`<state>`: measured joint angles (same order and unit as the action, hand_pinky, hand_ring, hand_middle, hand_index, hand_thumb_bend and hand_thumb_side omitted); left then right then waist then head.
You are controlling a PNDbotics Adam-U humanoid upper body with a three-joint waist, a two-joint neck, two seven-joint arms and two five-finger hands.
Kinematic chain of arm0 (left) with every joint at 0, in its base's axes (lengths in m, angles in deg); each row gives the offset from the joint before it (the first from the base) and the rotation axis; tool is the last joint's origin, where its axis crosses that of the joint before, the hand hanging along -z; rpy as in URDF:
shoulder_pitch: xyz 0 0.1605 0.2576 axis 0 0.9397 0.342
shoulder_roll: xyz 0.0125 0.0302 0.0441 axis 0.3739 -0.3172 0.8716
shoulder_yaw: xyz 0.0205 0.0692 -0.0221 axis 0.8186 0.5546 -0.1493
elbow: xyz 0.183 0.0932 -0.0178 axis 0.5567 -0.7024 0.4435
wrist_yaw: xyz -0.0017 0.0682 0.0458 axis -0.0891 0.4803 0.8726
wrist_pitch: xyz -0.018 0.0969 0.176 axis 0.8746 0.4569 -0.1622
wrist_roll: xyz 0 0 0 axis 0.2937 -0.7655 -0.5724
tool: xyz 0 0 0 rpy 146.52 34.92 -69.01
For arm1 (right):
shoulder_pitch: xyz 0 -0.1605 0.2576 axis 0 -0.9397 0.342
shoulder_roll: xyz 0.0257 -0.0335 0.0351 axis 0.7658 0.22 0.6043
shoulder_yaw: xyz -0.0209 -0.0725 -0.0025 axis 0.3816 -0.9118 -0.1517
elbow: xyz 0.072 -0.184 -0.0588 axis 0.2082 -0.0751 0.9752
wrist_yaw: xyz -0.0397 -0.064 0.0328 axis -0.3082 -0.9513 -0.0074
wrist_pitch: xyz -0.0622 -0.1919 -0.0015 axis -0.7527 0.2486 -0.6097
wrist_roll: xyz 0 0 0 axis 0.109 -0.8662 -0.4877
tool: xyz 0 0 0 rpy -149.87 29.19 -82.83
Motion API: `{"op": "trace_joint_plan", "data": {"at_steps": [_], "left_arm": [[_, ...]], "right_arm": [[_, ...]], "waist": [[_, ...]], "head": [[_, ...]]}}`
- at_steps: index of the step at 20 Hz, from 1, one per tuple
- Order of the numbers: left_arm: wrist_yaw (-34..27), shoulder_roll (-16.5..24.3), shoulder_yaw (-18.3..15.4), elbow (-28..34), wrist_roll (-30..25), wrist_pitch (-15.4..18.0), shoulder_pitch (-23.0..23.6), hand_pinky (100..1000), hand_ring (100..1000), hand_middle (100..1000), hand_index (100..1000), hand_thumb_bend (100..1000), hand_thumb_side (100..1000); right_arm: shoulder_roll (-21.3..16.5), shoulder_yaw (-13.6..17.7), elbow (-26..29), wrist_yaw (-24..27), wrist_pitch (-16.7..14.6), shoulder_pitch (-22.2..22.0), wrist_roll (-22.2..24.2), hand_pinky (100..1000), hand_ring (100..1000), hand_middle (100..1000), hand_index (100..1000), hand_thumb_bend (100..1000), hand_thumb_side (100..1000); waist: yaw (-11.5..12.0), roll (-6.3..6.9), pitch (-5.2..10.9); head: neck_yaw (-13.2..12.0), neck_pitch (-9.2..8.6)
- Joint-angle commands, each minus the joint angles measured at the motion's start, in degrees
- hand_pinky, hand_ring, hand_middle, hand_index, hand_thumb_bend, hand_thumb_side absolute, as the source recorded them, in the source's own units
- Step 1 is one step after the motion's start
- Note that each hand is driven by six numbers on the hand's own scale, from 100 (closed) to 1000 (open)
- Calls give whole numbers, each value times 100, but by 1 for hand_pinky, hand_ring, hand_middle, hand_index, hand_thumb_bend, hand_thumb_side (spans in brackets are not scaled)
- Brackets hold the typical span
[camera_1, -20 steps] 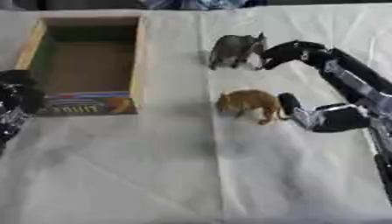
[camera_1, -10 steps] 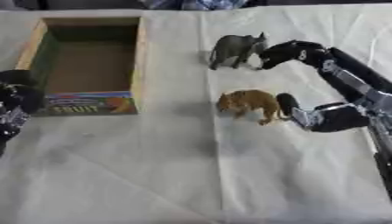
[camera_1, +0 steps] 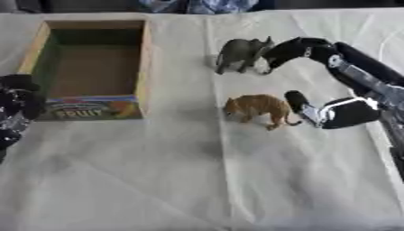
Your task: Pick up objects on the table and place them in the box.
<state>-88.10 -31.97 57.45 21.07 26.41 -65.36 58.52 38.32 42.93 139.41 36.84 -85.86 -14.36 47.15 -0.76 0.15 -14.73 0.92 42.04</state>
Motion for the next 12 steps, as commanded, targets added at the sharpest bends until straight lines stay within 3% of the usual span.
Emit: {"op": "trace_joint_plan", "data": {"at_steps": [1,12], "left_arm": [[20,104,1,58,-23,7,-2,521,576,578,716,772,402],[23,93,27,40,-61,1,13,521,577,578,716,773,402]], "right_arm": [[-319,-135,-168,82,-345,201,370,867,769,835,924,100,493],[-311,-657,-749,-288,-569,705,555,862,773,840,928,100,604]], "waist": [[5,-26,112],[11,-15,129]], "head": [[17,38],[101,63]]}}
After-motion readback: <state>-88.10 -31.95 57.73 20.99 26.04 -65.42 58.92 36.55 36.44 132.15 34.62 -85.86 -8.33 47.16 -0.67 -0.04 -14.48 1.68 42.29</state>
